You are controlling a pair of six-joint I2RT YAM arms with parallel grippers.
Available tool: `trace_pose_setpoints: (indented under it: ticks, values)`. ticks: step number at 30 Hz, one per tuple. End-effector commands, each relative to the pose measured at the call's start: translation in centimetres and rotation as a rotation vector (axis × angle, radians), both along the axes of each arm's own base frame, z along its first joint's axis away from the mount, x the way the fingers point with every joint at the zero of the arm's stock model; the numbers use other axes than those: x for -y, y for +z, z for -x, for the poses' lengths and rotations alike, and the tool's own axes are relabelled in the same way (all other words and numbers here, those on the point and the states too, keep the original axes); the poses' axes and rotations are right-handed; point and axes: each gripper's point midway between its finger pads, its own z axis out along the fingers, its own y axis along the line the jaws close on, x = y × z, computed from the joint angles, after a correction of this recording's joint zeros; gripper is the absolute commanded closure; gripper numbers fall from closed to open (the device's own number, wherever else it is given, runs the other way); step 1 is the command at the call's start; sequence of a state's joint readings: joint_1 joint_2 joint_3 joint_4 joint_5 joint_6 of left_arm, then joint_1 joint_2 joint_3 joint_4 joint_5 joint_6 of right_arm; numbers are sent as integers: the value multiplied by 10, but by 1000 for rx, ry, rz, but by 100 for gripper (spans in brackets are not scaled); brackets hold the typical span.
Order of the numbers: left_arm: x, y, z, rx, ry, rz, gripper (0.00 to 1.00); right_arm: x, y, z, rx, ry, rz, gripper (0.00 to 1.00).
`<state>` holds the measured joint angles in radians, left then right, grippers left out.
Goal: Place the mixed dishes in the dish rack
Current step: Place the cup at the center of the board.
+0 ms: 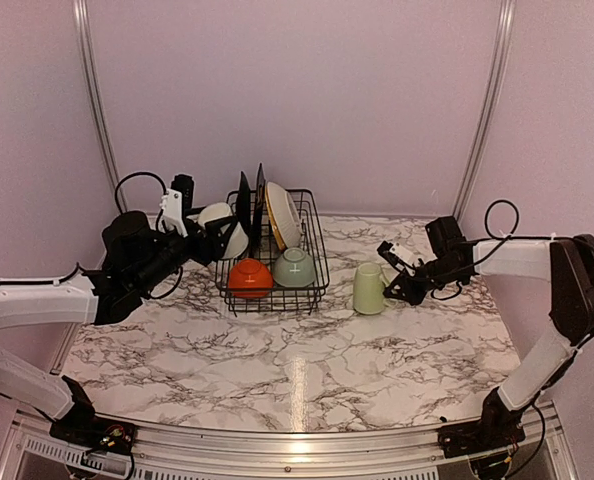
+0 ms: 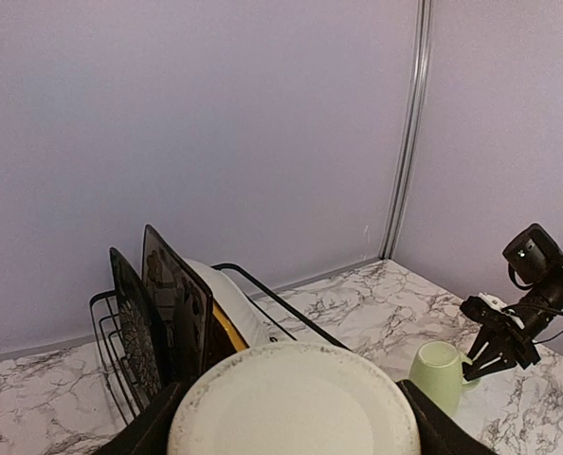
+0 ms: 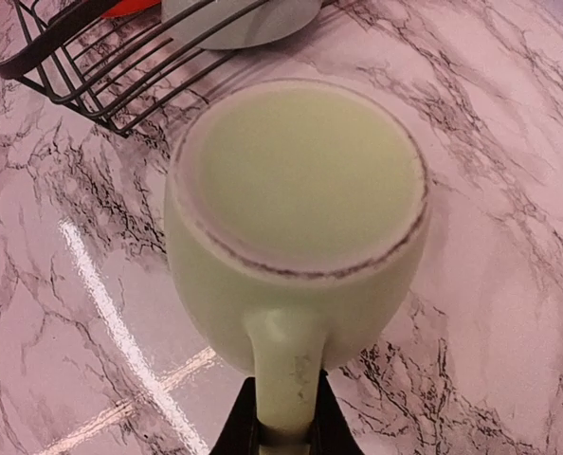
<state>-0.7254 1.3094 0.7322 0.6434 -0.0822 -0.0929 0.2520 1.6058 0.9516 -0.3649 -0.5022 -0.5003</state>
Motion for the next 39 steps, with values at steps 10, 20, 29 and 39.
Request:
trace_pose_setpoints:
  ticks: [10, 20, 29, 39]
  values:
    - [-106, -70, 7, -137, 375, 24, 59, 2, 21, 1, 60, 18, 3, 58]
    - [-128, -143, 17, -261, 442, 75, 59, 5, 62, -2, 128, 8, 3, 48]
    - [-129, -175, 19, -282, 444, 58, 55, -4, 87, -15, 161, 19, -33, 48]
    - [-127, -196, 26, -276, 424, -9, 48, -26, 98, -25, 187, 64, -36, 47]
